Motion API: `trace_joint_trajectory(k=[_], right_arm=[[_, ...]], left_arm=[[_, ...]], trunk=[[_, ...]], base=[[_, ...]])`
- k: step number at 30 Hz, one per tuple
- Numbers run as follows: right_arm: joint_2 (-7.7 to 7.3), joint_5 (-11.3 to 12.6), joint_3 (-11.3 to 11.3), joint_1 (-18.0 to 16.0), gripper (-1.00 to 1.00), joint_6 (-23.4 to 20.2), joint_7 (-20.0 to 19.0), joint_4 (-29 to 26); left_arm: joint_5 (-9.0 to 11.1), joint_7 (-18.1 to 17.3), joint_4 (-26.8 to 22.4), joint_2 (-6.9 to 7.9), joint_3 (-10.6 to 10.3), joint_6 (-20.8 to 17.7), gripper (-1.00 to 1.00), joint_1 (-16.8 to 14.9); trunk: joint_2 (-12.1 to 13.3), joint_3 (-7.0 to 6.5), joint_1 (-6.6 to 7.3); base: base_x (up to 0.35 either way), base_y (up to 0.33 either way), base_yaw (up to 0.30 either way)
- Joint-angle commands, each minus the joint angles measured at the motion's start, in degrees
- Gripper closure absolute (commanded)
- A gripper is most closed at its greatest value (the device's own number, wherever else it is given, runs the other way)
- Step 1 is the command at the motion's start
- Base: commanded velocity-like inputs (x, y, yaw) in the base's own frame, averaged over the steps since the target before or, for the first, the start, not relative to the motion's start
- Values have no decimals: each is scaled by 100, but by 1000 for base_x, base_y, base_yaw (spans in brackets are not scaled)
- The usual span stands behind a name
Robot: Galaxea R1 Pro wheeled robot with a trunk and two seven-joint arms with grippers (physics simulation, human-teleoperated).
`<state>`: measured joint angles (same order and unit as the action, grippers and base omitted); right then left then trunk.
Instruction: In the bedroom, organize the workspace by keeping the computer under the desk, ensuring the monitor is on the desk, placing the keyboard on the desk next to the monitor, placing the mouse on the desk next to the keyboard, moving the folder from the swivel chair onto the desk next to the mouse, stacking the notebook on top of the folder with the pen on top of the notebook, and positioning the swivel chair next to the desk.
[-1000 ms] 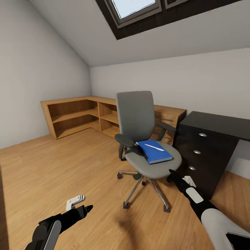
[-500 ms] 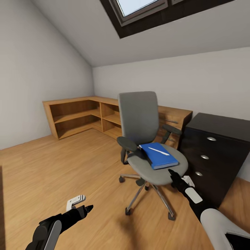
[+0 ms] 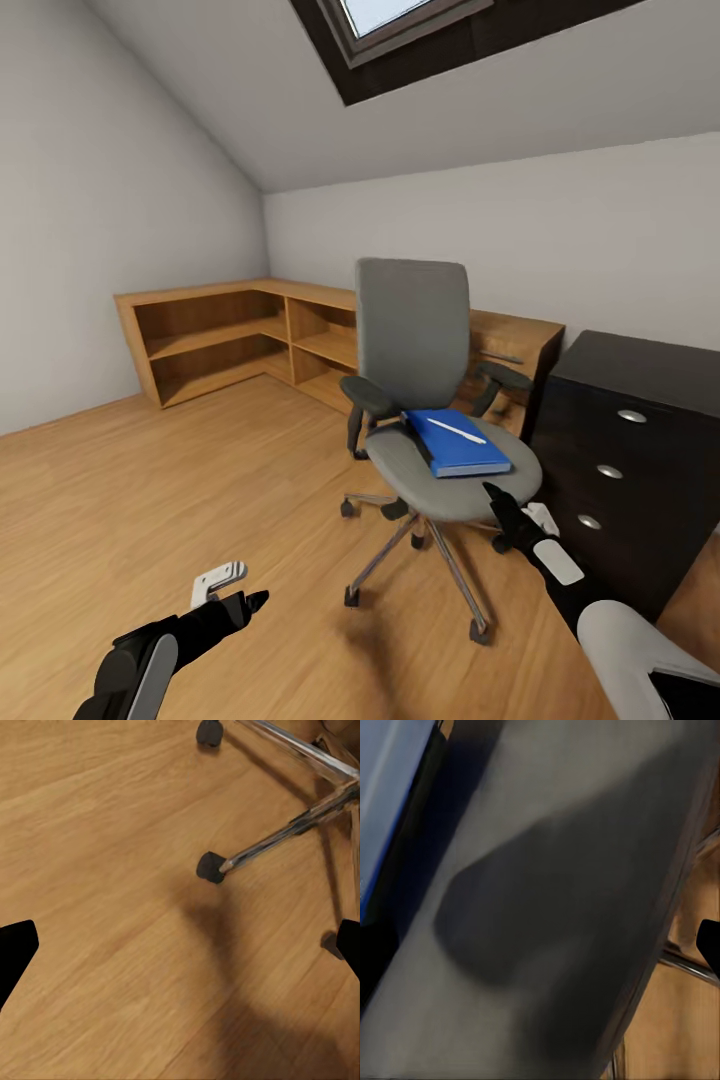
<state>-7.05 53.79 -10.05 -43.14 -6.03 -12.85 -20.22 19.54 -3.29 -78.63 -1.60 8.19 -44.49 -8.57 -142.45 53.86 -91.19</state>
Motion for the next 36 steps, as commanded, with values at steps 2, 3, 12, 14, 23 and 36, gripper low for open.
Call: trace_joint_trajectory(k=[2, 3, 12, 14, 23, 36], right_arm=[[2, 26, 20, -2, -100, -39, 274, 9], [2, 26, 20, -2, -100, -39, 274, 9], [2, 23, 20, -2, -100, -39, 274, 13], [2, 19, 20, -2, -100, -39, 274, 15], [-2, 17, 20, -2, -100, -39, 274, 15], [-7, -18, 20, -2, -100, -39, 274, 9]], left_arm=[[-12, -33, -2, -7, 17, -33, -100, -2], [-12, -33, -3, -7, 17, -33, -100, -3], [-12, -31, -3, -7, 16, -36, -100, -3], [-12, -31, -3, -7, 16, -36, -100, -3], [-12, -31, -3, -1, 26, -37, -100, -4], [-12, -39, -1, 2, 34, -33, -100, -4]], trunk=[[2, 6, -4], [2, 6, -4], [2, 6, -4], [2, 6, -4], [2, 6, -4], [2, 6, -4]], base=[[200, 0, 0], [186, 0, 0], [57, 0, 0], [-157, 0, 0], [-124, -44, 0], [129, -205, 77]])
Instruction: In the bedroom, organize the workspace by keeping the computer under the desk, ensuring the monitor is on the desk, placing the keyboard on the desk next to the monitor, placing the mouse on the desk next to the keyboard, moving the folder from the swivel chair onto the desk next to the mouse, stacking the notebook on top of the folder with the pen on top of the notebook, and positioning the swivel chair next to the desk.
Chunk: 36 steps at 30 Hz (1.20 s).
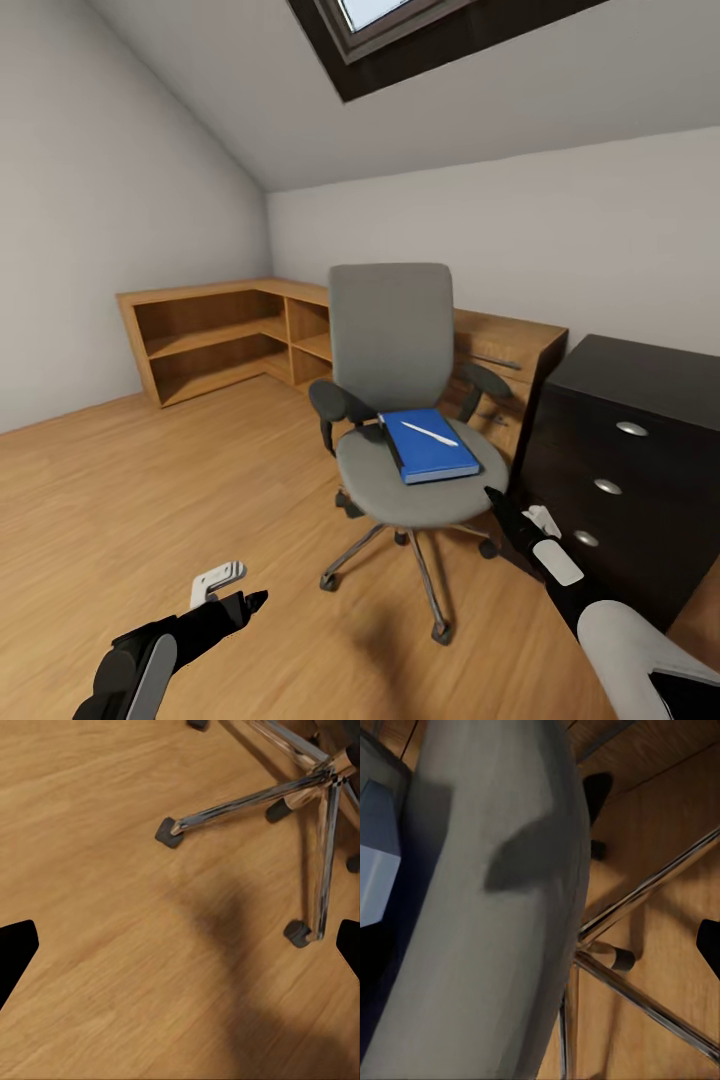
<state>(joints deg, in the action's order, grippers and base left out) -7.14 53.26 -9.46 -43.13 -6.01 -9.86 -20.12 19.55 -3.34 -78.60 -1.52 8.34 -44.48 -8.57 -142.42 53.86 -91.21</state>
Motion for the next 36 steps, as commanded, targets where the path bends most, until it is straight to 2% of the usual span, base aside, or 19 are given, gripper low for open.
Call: trace_joint_trajectory(k=[1, 11, 19, 30, 36], right_arm=[[2, 35, -39, -3, -100, -41, -25, -1], [2, 35, -39, -3, -100, -41, -25, -1], [2, 35, -39, -3, -100, -41, -25, 3], [2, 35, -39, -3, -100, -41, -25, 7], [2, 35, -39, -3, -100, -41, -25, 4]], left_arm=[[-12, -35, -3, -7, 18, -34, -100, -4], [-5, -35, 1, -8, 22, -39, -100, -2], [-6, -35, -2, -8, 27, -40, -100, -4], [-5, -35, -1, -13, 27, -41, -100, -4], [-4, -34, -1, -9, 37, -36, -100, -4]], trunk=[[-2, 6, -2], [-2, 6, -2], [-2, 6, -2], [-2, 6, -2], [-2, 6, -2]], base=[[304, -28, 5], [91, -5, 1], [238, 0, 0], [31, 0, 0], [272, 0, 0]])
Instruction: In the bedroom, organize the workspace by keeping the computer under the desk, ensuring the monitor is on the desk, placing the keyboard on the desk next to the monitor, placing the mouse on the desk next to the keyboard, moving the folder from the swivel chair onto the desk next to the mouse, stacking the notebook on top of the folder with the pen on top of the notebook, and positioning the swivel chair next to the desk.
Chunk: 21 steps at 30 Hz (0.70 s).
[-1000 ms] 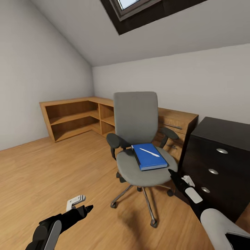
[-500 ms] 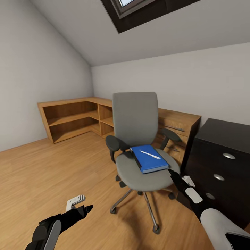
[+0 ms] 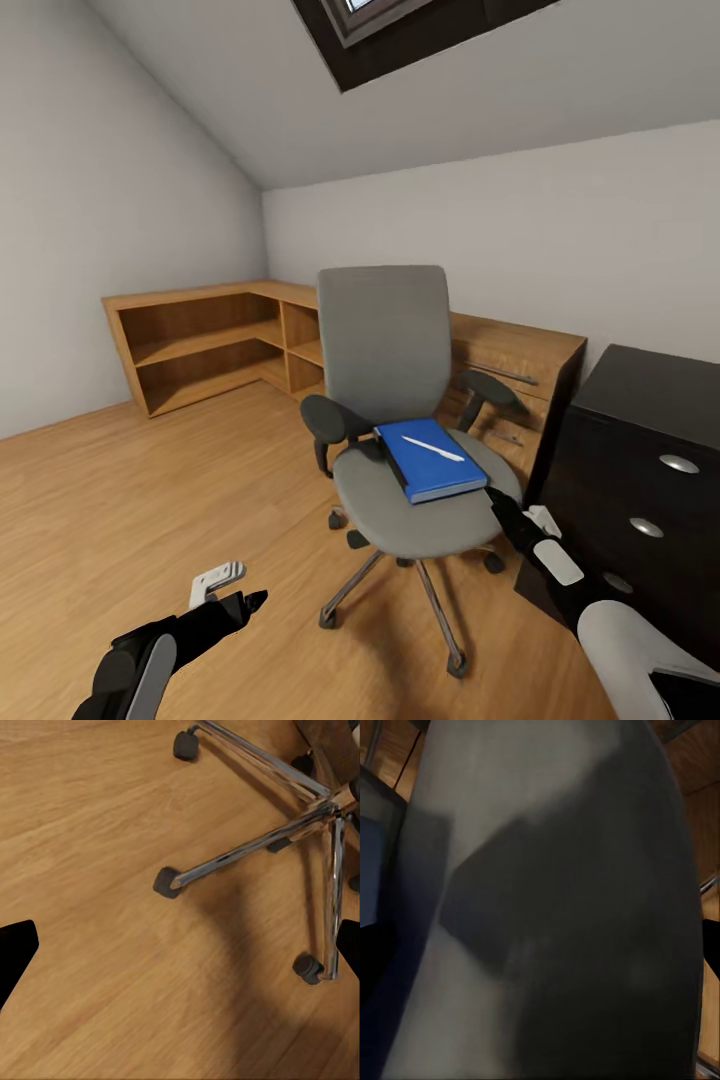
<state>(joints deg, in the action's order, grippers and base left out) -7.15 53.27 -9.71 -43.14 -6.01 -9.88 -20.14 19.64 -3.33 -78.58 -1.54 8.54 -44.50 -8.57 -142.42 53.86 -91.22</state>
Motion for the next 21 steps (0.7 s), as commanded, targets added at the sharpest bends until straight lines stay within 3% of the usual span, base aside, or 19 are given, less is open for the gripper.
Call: trace_joint_trajectory(k=[1, 10, 21], right_arm=[[3, 34, -13, -1, -100, -41, -23, 6], [4, 34, -13, -1, -100, -41, -23, 1], [4, 34, -13, -1, -100, -41, -23, 2]], left_arm=[[-12, -35, -2, -8, 17, -35, -100, -4], [-12, -28, -8, -4, 25, -32, -100, -4], [-12, -29, -9, -4, 34, -34, -100, -4]], trunk=[[-2, 6, -2], [-2, 6, -2], [-2, 6, -2]], base=[[233, 0, 0], [189, 0, 0], [305, 0, 0]])
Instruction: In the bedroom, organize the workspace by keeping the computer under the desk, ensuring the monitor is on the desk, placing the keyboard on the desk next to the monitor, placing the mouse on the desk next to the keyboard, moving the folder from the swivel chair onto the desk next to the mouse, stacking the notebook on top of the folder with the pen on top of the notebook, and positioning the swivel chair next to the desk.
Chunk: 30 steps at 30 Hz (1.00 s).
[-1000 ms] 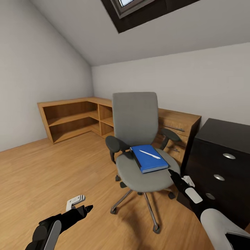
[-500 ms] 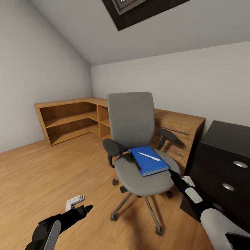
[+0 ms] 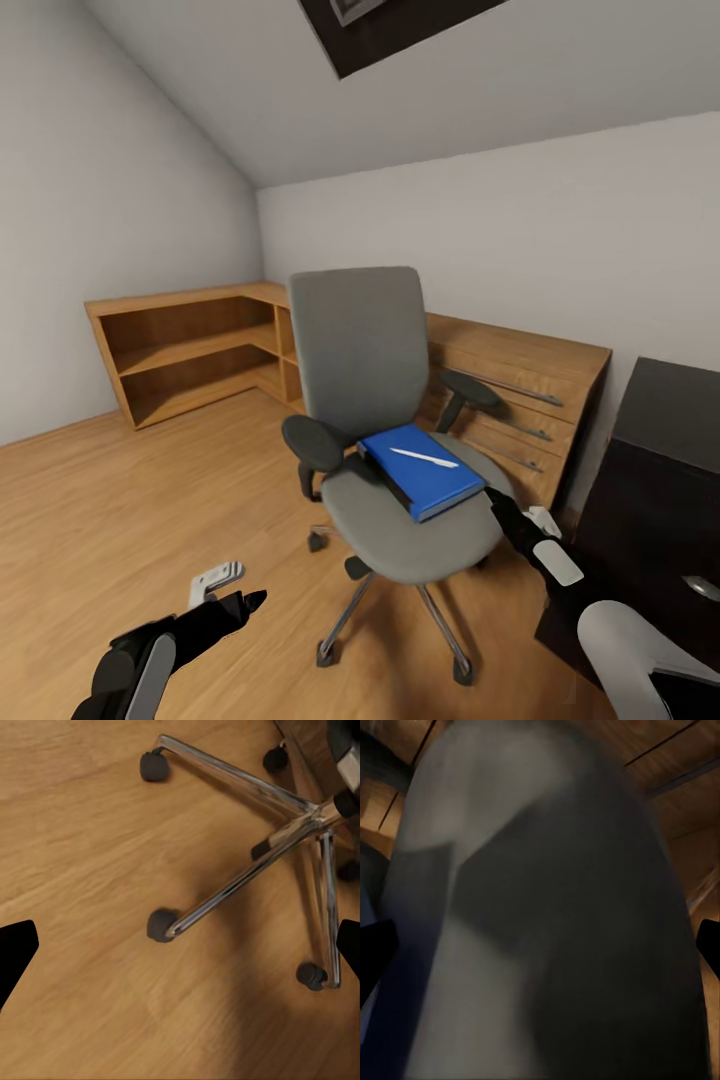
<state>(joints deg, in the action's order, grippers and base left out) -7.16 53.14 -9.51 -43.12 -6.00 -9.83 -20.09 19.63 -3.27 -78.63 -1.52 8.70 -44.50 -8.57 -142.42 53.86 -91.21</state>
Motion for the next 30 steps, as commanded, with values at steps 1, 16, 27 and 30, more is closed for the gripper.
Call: trace_joint_trajectory(k=[1, 16, 27, 30], right_arm=[[4, 47, -33, -4, -100, -42, -28, -4], [4, 47, -33, -4, -100, -42, -28, 3], [75, -42, -16, -4, -100, -40, -28, 13], [110, -124, -11, -4, -100, -36, -28, 13]], left_arm=[[-12, -36, -3, -7, 18, -33, -100, -4], [-12, -33, -3, -8, 3, -41, -100, -4], [-11, -33, -3, 1, 18, -41, -100, -4], [-12, -33, -3, -2, 18, -41, -100, -4]], trunk=[[-2, 6, -2], [-2, 6, -2], [-2, 6, -2], [-2, 6, -2]], base=[[322, 0, 0], [-83, 0, 0], [38, 103, 0], [-12, 62, 0]])
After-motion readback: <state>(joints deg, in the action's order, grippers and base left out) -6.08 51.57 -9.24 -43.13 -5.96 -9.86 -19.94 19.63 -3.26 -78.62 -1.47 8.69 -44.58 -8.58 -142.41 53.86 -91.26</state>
